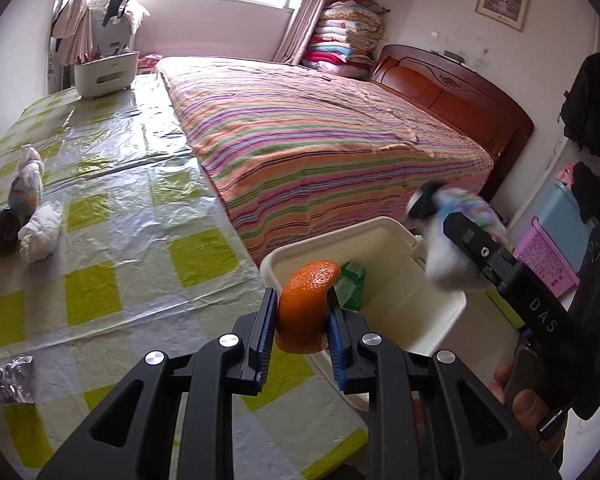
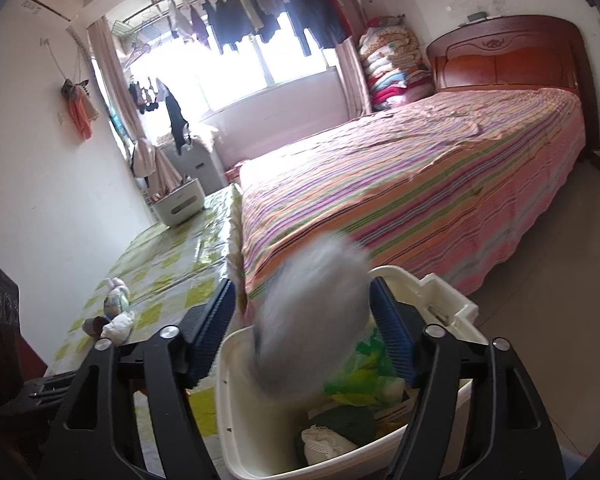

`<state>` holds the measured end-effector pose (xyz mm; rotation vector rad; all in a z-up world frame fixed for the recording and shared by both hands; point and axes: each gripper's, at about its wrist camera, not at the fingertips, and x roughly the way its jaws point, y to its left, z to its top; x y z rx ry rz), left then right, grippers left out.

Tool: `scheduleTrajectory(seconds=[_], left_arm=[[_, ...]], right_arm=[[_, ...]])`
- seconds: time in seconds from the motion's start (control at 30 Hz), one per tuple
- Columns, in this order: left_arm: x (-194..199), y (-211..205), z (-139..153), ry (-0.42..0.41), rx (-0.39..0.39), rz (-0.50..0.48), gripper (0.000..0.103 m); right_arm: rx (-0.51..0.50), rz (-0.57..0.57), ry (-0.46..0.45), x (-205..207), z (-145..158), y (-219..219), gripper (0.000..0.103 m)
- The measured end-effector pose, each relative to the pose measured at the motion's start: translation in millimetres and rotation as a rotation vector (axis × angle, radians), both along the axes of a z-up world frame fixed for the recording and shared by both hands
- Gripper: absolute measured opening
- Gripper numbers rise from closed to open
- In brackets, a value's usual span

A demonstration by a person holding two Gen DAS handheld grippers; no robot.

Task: Collect trash
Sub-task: 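Open the right tool to drop the white plush while the left tool drops the orange peel into the bin, then move both tools back over the table toward the remaining items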

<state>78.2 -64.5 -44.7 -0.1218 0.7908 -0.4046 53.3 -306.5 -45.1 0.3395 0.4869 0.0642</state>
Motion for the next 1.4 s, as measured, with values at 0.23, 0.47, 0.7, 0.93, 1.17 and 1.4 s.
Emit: scheduleTrajectory(seconds=[0.23,0.47,0.7,0.93,1.17,1.4], left_arm=[[1.5,-8.3,-2.8,0.003,0.012,-0.017,0.023],[2.5,-12.3,-4.6,0.006,0.012,-0.025,0.024],[7.3,-20.0,-7.0,0.014,0.002,-0.040,0.024],[16.2,-33.4,-12.3,0.017,-0.002,-0.066,0.025],[14.6,-45.2,-14.5,-0.004,0.036,-0.092,0.028],[6.6,-40.5,-6.0,-0.047,0.019,-0.044,0.077]], right_arm=[[-0.004,-0.069,-0.005,-6.0,-0.9,-9.7,0.085],[0.019,-0.086,-0.026,-7.1,0.9,-9.6,0.087],[0.050,-0.097,-0.058,-10.6,4.4,-11.4,0.088],[0.049,-0.108,-0.062,-14.3,1.0,-15.7,0.087],[0.068,-0.115,-0.055,-13.5,-1.2,-19.7,0.087],[0.065,-0.102,-0.055,-12.0,-0.8,-19.6,0.088]])
